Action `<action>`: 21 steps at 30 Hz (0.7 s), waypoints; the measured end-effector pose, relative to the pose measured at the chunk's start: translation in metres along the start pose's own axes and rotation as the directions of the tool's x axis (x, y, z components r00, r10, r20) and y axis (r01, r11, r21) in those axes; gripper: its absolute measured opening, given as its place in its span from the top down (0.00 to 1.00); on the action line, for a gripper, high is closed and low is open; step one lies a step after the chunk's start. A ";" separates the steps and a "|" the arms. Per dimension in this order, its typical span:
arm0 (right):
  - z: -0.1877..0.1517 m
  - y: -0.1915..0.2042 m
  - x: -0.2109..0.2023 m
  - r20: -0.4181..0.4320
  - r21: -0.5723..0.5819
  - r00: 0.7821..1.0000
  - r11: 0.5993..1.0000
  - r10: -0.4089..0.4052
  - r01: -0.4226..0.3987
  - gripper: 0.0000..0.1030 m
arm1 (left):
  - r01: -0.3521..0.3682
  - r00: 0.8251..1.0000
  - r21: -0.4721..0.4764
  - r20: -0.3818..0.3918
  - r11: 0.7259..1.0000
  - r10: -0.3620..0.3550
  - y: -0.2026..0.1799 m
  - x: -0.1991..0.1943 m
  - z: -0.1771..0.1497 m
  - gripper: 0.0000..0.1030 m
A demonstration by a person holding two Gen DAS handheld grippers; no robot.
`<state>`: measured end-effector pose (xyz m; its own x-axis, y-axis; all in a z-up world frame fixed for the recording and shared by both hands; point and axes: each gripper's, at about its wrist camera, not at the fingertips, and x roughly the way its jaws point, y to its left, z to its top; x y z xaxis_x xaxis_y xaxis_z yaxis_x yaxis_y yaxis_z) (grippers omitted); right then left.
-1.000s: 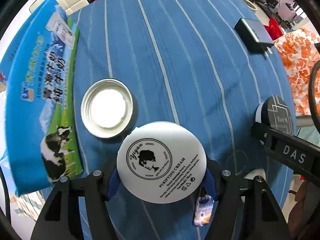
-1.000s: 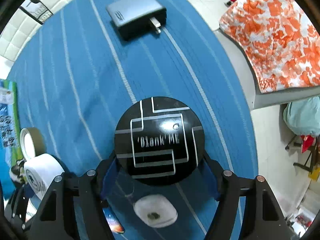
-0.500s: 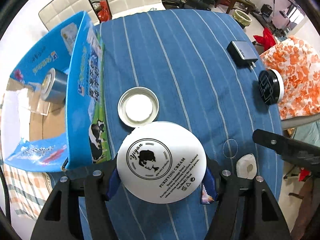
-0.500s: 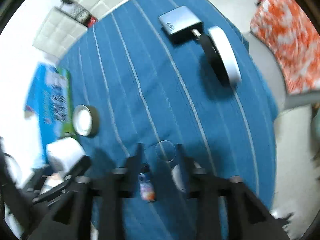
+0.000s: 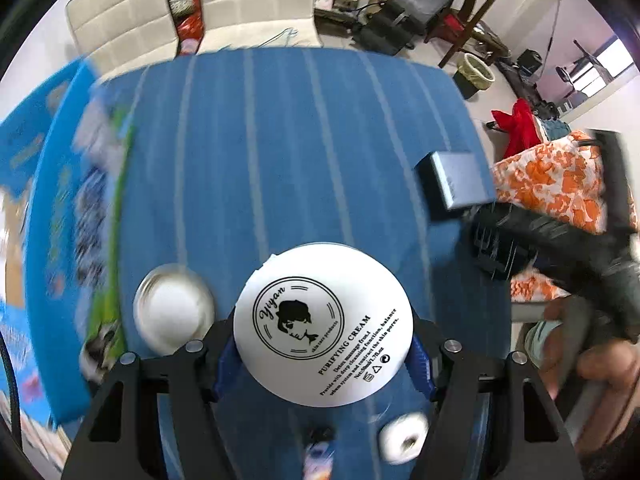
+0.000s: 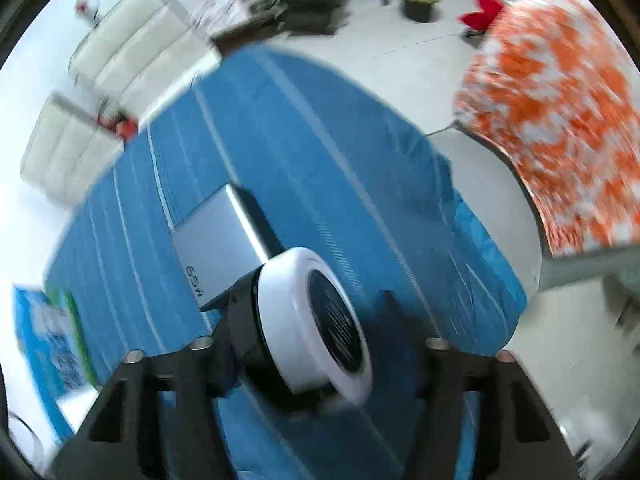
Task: Organize rigid objects
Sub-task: 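Lift the white jar with the left gripper while the right gripper lifts the black jar, then carry the white jar with the left gripper while the right gripper carries the black jar into the blue box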
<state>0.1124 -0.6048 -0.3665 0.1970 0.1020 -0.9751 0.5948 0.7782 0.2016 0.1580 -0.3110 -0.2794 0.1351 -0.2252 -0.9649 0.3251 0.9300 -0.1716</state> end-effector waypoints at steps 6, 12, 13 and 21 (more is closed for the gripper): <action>-0.023 0.028 0.005 0.011 -0.140 0.987 0.977 -0.161 0.161 0.73 | -0.039 0.999 0.088 0.014 0.995 0.038 -0.029 0.006 0.006 0.37; -0.054 0.041 -0.040 0.067 -0.112 0.993 0.988 -0.099 0.106 0.73 | -0.074 0.997 0.089 0.014 0.993 0.074 -0.024 0.008 -0.002 0.37; -0.060 0.045 -0.051 0.080 -0.112 0.994 0.990 -0.081 0.090 0.73 | -0.081 0.997 0.087 0.017 0.993 0.080 -0.020 0.003 -0.005 0.37; -0.139 0.136 -0.167 0.169 -0.214 0.981 0.975 0.096 -0.058 0.73 | -0.126 0.988 0.076 0.097 0.989 0.118 0.048 -0.074 -0.032 0.37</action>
<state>0.0518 -0.4296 -0.1896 0.3822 0.0696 -0.9215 0.4021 0.8853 0.2336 0.1336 -0.2408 -0.2221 0.2624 -0.1404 -0.9547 0.3758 0.9261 -0.0329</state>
